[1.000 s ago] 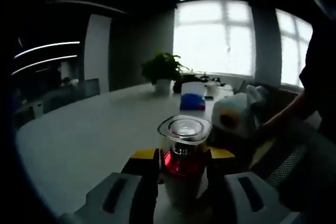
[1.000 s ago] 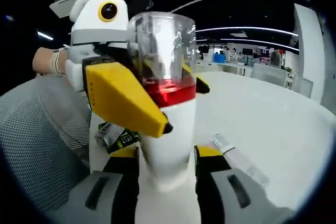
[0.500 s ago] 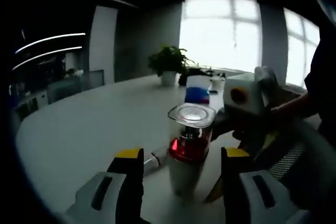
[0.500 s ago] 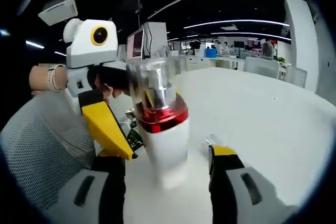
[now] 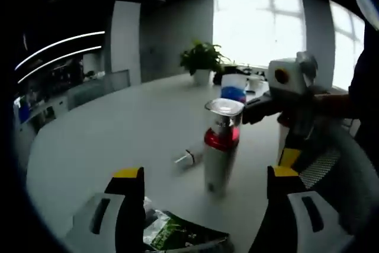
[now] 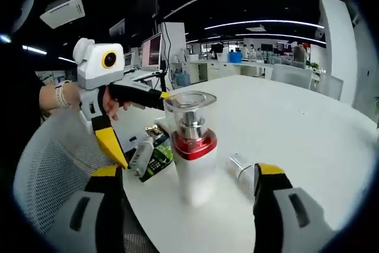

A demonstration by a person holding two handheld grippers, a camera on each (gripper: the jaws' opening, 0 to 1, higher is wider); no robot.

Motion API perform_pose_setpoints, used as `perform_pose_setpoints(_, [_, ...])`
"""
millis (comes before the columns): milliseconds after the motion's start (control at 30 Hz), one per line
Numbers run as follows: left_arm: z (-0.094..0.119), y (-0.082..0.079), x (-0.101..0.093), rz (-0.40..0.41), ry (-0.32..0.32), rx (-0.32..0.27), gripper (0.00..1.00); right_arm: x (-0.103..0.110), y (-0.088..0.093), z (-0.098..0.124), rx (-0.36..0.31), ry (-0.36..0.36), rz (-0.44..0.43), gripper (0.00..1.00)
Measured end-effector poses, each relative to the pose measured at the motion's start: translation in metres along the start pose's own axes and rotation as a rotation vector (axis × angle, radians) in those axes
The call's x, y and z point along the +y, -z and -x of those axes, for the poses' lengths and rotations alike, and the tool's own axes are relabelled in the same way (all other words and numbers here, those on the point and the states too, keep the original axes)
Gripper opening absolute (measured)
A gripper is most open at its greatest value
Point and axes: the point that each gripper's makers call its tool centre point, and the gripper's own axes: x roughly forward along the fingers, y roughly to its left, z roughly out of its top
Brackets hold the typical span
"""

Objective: Arrange the skincare products in the storage area until every visible bottle or jar stands upright without overlapping.

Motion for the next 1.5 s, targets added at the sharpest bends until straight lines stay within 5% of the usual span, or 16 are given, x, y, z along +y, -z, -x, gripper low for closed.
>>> perform_pose_setpoints(567, [0.042,0.006,0.006,0.031,-0.117,-0.002,0.97,0.012,-0.029,0.021,-0.028,0.015,0.052,0.99])
perform_pose_setpoints(767, [0.057,0.017,0.008,0.024,-0.160,0.036,0.97,0.017,-0.034,0.028,-0.025,0.002,0.049,0.99])
perform_pose_setpoints(1067, [0.086,0.027,0.037,-0.030,-0.251,0.111,0.97,0.020,-0.037,0.035,-0.027,-0.004,0.058,0.99])
perform_pose_setpoints(1400, [0.086,0.029,0.067,-0.039,-0.216,0.142,0.97,0.028,-0.031,0.040,0.039,0.043,0.128,0.99])
perform_pose_setpoints(1500, [0.086,0.040,0.079,-0.109,-0.199,0.211,0.97,0.030,-0.031,0.040,0.051,0.063,0.123,0.99])
